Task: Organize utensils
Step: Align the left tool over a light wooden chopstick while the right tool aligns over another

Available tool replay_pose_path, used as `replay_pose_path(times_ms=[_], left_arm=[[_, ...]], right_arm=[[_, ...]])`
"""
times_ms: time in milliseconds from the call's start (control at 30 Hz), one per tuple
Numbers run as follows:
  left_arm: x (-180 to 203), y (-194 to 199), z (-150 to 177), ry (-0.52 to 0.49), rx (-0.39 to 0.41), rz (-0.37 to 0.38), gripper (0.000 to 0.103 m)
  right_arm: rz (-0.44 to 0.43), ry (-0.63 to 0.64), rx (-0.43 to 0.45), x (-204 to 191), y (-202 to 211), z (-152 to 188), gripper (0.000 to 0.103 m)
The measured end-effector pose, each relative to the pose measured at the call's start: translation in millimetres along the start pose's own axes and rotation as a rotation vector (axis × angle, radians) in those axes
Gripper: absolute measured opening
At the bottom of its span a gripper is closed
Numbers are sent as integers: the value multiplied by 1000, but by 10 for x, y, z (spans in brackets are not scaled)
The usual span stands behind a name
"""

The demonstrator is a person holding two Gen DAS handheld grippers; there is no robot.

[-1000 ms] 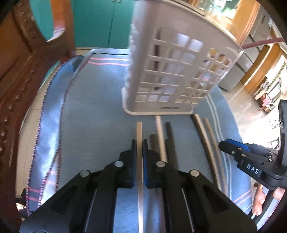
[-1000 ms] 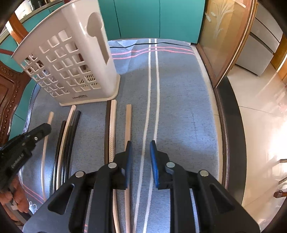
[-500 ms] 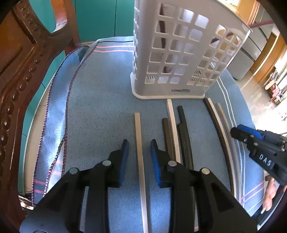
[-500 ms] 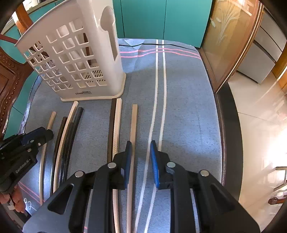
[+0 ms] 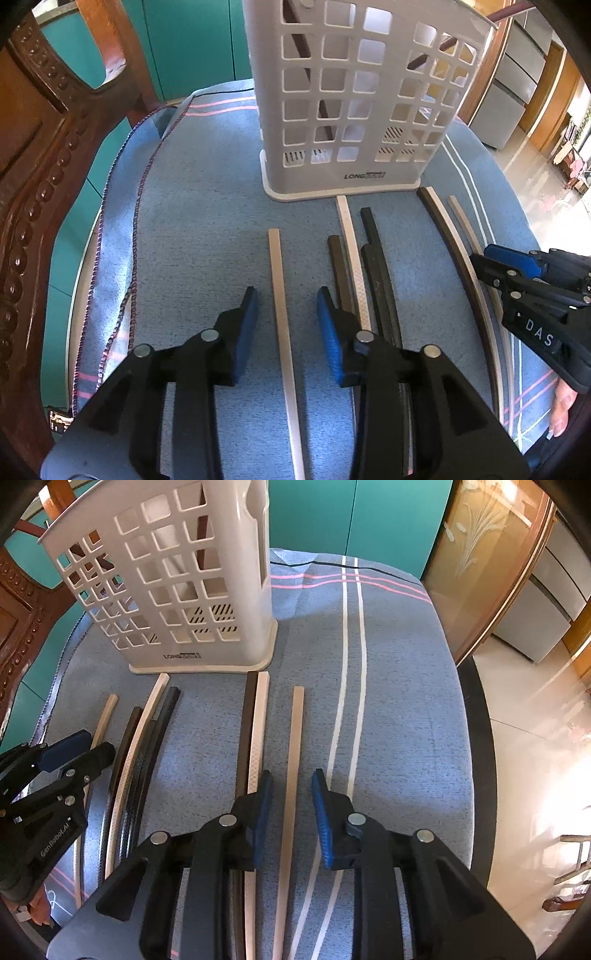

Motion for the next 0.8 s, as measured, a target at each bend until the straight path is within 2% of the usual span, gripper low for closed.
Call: replay_pose_path(times_ms=[267,433,800], left_arm=[[16,-17,9,-10,0,0,38],[14,-22,26,-14,-3,-2,49],[9,-18,31,-14,-2,-4,51]], right_arm=[[8,1,8,-19,4,11,27],[14,5,11,-33,8,-7,28],[12,5,10,-27,10,-11,28]])
Point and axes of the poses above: each gripper's, at about its wrist camera, not at the fingertips, and y roughly against the way its jaws point, x to its right, z to its underside, the point moved 7 cm from there along -y, roughly the way its jaws point, and after that the axes turned 9 degrees about -z, right-handed, at the moved point
